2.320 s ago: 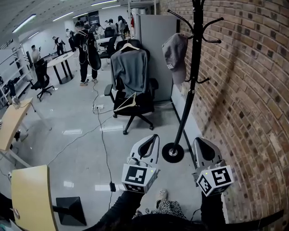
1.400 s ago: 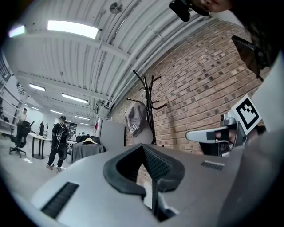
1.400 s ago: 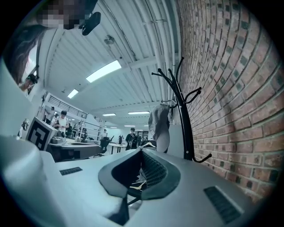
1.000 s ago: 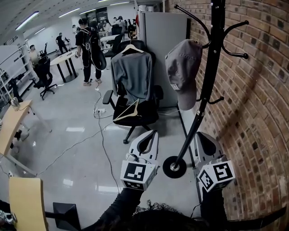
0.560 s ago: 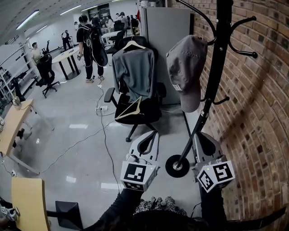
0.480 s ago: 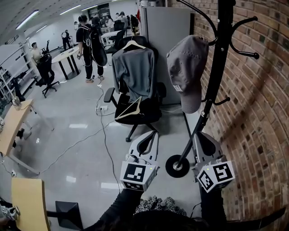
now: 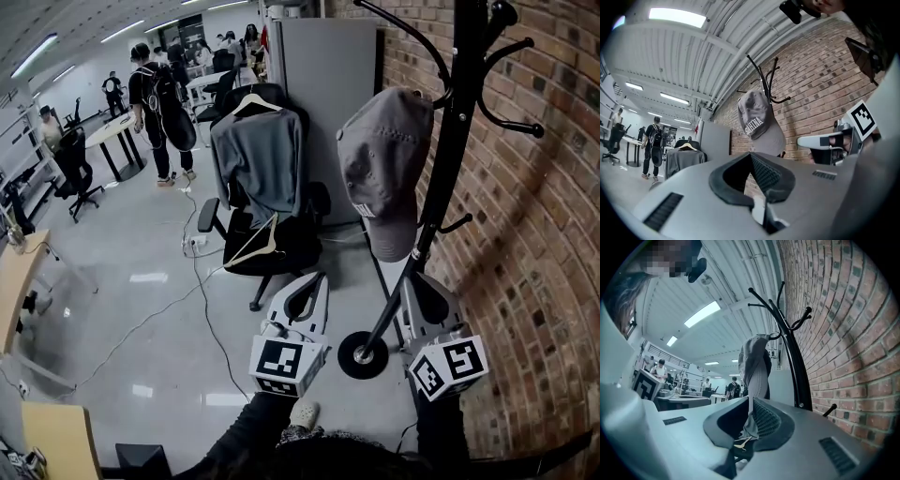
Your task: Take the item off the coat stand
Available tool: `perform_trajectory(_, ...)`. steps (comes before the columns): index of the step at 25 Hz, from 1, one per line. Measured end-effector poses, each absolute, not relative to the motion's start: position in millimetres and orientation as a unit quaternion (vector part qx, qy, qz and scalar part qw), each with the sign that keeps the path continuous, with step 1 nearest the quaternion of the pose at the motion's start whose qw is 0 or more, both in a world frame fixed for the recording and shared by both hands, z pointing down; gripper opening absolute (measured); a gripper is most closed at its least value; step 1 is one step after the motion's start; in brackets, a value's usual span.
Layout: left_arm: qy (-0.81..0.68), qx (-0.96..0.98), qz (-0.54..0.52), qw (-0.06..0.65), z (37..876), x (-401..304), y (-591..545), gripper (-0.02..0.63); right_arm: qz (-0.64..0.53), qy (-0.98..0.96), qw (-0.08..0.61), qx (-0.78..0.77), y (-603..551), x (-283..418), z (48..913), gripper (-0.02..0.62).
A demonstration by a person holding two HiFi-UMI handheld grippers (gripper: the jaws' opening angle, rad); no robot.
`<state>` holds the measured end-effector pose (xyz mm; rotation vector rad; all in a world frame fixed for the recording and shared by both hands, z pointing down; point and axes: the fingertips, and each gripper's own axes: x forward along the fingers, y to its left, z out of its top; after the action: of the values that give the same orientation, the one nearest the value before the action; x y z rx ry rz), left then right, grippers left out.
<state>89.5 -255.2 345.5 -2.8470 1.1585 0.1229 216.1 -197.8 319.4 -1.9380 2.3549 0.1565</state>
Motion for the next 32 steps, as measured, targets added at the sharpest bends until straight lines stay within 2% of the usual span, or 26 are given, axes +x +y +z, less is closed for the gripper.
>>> perform_trajectory(2,0.370,-0.928,0.041,0.034,343.5,92.2,-265.1,0.008,0.057,0.765,0.055,-0.639,-204.1,218.9,312.3,0.029)
perform_trajectory(5,0.364,-0.930,0.042,0.032,343.2,94.1,-278.4,0.008,0.050,0.763,0.076,-0.640,-215.5,223.7,306.4,0.154)
perform_trajectory(7,0.361,-0.931,0.042,0.031,343.7,95.1,-285.8,0.008,0.043,0.763,0.082,-0.639,-222.8,227.2,305.4,0.217)
perform_trajectory(10,0.358,-0.932,0.042,0.033,342.5,97.0,-295.3,0.008,0.041,0.767,0.076,-0.636,-234.5,229.2,303.8,0.249)
perform_trajectory(17,0.354,-0.934,0.040,0.038,336.4,93.7,-309.1,0.008,0.016,0.788,0.090,-0.609,-257.7,222.5,300.2,0.249)
perform_trajectory(29,0.353,-0.934,0.028,0.047,337.3,88.0,-322.8,0.008,0.039,0.808,0.038,-0.587,-283.5,199.4,303.3,0.244)
perform_trajectory(30,0.354,-0.934,0.027,0.045,337.9,86.9,-324.3,0.008,0.043,0.803,0.037,-0.593,-284.5,201.1,302.3,0.219)
perform_trajectory(31,0.354,-0.934,0.027,0.044,338.5,86.3,-325.8,0.008,0.048,0.799,0.040,-0.599,-285.1,203.3,300.9,0.151)
perform_trajectory(32,0.354,-0.934,0.026,0.044,339.3,85.9,-327.1,0.008,0.050,0.795,0.045,-0.603,-285.2,205.4,299.8,0.125)
